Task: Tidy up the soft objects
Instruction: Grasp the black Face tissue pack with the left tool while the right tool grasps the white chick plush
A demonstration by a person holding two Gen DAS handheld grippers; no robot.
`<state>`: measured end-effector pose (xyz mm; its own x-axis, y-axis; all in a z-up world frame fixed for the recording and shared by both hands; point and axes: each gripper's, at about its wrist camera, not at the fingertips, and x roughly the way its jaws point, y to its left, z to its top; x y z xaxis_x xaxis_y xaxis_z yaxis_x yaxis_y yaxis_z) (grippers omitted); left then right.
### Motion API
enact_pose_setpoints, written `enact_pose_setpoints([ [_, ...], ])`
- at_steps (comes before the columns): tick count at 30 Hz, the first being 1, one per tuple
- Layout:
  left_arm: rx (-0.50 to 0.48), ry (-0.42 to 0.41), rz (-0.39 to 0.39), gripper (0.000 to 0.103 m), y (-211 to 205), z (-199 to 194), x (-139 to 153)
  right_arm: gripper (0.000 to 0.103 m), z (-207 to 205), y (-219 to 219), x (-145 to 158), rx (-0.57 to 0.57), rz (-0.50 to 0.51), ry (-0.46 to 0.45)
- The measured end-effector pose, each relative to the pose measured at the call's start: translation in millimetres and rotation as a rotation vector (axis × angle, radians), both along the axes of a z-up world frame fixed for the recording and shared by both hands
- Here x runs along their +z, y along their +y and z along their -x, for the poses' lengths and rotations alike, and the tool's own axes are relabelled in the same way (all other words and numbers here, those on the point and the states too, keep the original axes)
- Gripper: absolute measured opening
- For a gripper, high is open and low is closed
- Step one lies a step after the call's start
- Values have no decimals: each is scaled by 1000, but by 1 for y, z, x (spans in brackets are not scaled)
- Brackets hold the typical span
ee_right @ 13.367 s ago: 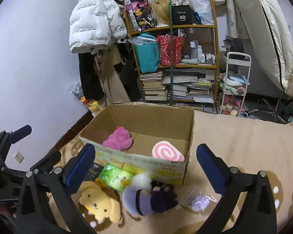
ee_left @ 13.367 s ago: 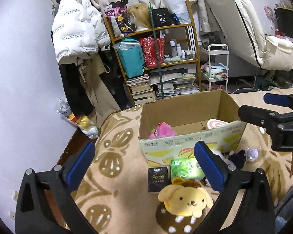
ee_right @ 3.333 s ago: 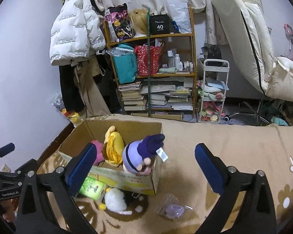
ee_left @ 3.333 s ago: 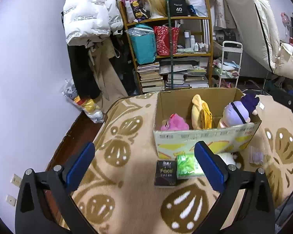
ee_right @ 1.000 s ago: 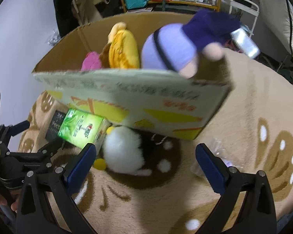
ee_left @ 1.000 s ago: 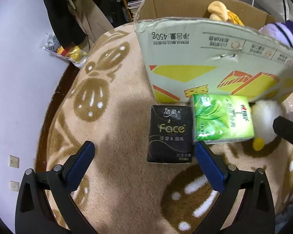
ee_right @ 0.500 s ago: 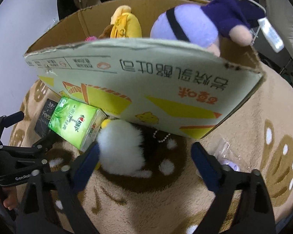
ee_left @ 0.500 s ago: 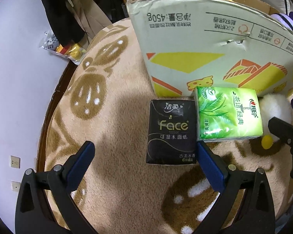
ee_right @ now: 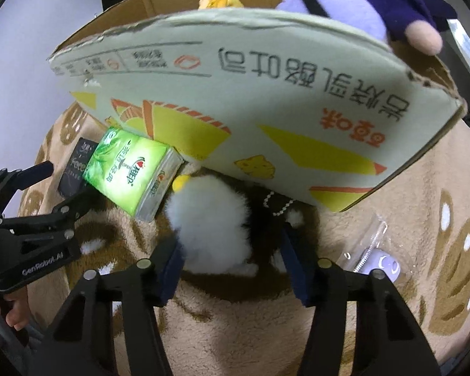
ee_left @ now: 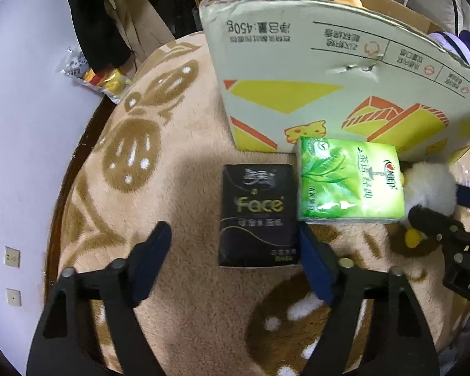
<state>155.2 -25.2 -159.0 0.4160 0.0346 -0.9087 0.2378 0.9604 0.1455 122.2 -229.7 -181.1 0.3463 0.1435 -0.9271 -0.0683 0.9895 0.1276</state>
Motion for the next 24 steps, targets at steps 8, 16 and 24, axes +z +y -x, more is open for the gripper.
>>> enact_pose_setpoints([
  [8, -27, 20, 61, 46, -6, 4, 1, 48, -2, 4, -2, 1, -43, 14],
  [16, 7, 37, 88, 46, -1, 5, 1, 44, 2, 3, -2, 32, -44, -4],
  [24, 57, 13, 101, 46, 5, 7, 8, 31, 4, 10, 2, 54, -37, -19],
])
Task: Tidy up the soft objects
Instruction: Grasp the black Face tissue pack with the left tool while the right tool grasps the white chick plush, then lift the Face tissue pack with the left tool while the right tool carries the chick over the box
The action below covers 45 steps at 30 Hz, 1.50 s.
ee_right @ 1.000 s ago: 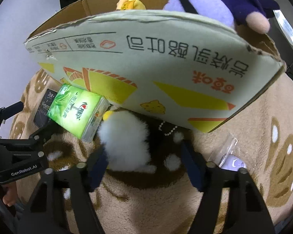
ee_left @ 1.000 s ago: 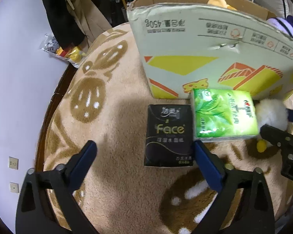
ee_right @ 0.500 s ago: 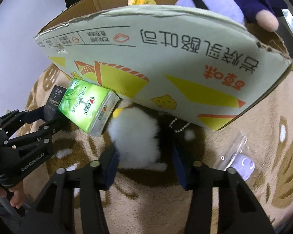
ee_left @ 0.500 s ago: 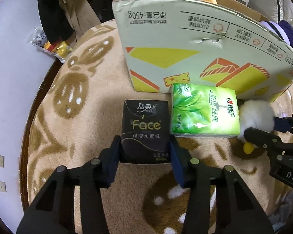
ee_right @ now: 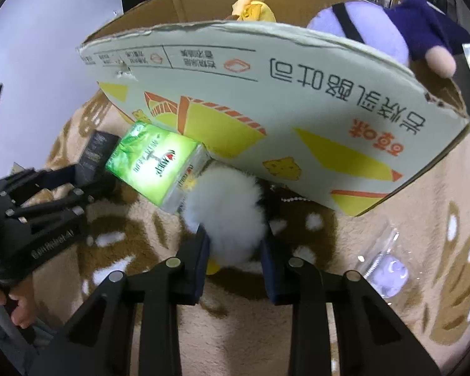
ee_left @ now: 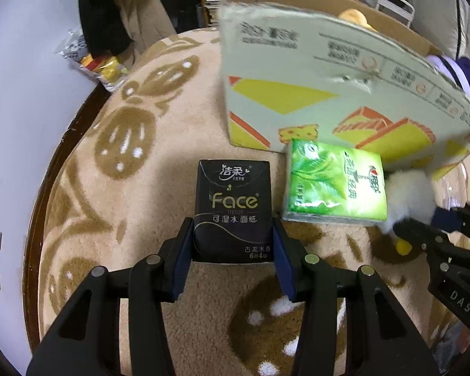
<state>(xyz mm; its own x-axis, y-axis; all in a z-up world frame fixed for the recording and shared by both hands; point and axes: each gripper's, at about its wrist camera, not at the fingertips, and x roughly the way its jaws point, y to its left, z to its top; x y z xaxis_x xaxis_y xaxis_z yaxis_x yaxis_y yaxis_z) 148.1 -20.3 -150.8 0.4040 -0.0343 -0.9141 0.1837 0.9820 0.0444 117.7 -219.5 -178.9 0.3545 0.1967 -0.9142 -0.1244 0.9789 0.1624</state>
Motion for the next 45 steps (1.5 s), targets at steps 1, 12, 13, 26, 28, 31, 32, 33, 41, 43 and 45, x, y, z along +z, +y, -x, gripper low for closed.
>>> enact_pose_setpoints([
  [1, 4, -3, 6, 46, 1, 0, 2, 30, 0, -3, -1, -13, -23, 9],
  [12, 10, -35, 30, 46, 5, 13, 20, 11, 8, -4, 2, -44, -77, 1],
  [13, 10, -38, 31, 46, 5, 14, 21, 10, 9, -1, 3, -47, -88, -1],
  [26, 12, -77, 21, 46, 8, 28, 40, 10, 23, -30, 29, -122, -157, -71],
  [28, 10, -91, 28, 46, 8, 31, 45, 10, 25, -35, 37, -133, -176, -93],
  [31, 5, -122, 34, 46, 7, 36, 53, 10, 29, -40, 48, -144, -201, -128],
  [32, 4, -132, 37, 46, 7, 37, 56, 10, 31, -41, 52, -148, -208, -136],
  [33, 2, -142, 39, 46, 6, 38, 58, 10, 34, -42, 56, -151, -213, -147],
  [41, -37, -224, 44, 46, -1, 53, 83, 10, 50, -49, 83, -147, -244, -230],
  [43, -45, -235, 47, 46, -2, 56, 87, 10, 55, -52, 91, -148, -253, -247],
  [45, -52, -253, 46, 46, -4, 59, 91, 10, 60, -54, 98, -143, -264, -261],
])
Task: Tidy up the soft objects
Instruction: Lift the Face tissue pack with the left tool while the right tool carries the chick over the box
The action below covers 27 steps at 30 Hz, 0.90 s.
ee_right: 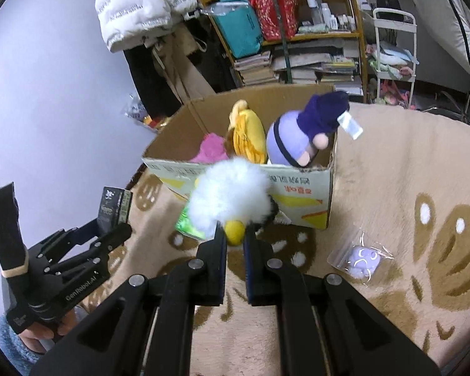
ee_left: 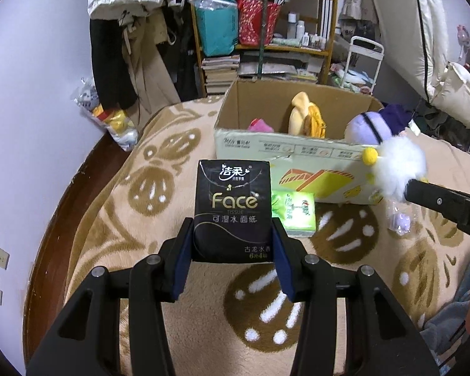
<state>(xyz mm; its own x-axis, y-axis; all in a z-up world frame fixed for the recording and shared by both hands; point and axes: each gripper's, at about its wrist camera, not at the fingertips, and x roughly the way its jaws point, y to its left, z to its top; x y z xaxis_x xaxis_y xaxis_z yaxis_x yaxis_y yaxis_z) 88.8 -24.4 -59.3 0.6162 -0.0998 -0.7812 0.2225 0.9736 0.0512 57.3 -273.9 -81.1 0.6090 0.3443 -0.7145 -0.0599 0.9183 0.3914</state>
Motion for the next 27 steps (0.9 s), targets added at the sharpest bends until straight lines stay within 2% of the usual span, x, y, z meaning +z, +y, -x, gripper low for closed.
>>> enact_pose_setpoints([
  [8, -13, -66, 5, 46, -2, 8, 13, 10, 6, -4, 23, -14, -33, -80],
  [12, -40, -105, 50, 46, 0, 6, 23, 10, 3, -9, 32, -13, -61, -104],
  [17, -45, -191, 37, 46, -1, -1, 41, 10, -1, -14, 39, -21, -82, -127],
  [27, -64, -253, 4, 46, -13, -22, 55, 10, -19, -17, 55, -28, -80, -186],
])
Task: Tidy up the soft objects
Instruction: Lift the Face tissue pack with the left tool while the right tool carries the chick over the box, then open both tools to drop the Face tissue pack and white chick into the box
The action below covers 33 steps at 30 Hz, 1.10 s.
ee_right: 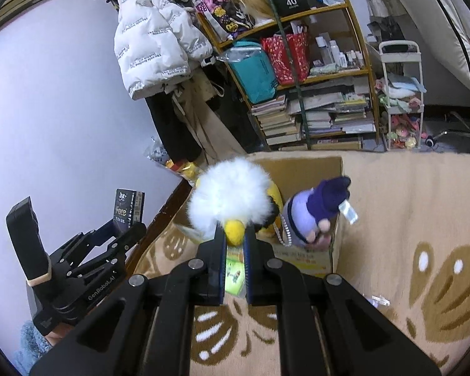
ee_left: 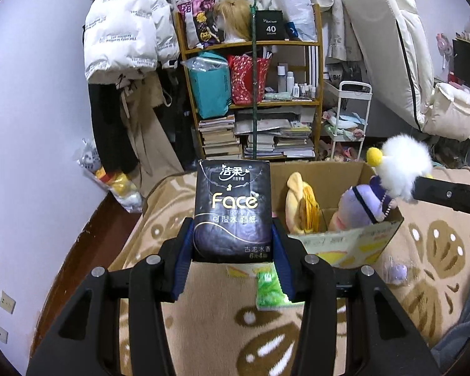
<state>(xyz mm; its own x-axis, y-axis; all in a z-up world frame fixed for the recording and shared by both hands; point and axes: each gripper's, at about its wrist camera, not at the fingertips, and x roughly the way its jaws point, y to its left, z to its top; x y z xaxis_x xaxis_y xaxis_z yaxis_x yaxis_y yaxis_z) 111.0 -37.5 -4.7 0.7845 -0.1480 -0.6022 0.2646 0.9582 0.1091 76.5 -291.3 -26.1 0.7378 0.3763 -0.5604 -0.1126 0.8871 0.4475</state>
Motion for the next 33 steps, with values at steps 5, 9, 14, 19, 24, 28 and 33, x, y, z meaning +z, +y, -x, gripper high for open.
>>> enact_pose_setpoints([
  [5, -23, -31, -18, 46, -11, -14, 11, 10, -12, 0, 11, -13, 34, -56],
  [9, -40, -45, -26, 46, -19, -29, 14, 10, -24, 3, 16, -37, 118, -98],
  [14, -34, -14, -33, 46, -24, -42, 1, 10, -37, 9, 8, -45, 185, -94],
  [19, -46, 16, -29, 46, -29, -48, -13, 11, -49, 18, -9, -22, 241, -58],
  [24, -69, 43, -44, 47, -39, -51, -29, 11, -55, 22, -26, 0, 254, -17],
  [28, -63, 55, -43, 50, -39, -51, -34, 12, -55, 23, -31, 1, 258, -1],
  [33, -45, 43, -40, 61, -35, -49, -32, 14, -54, 19, -32, -5, 246, 17],
])
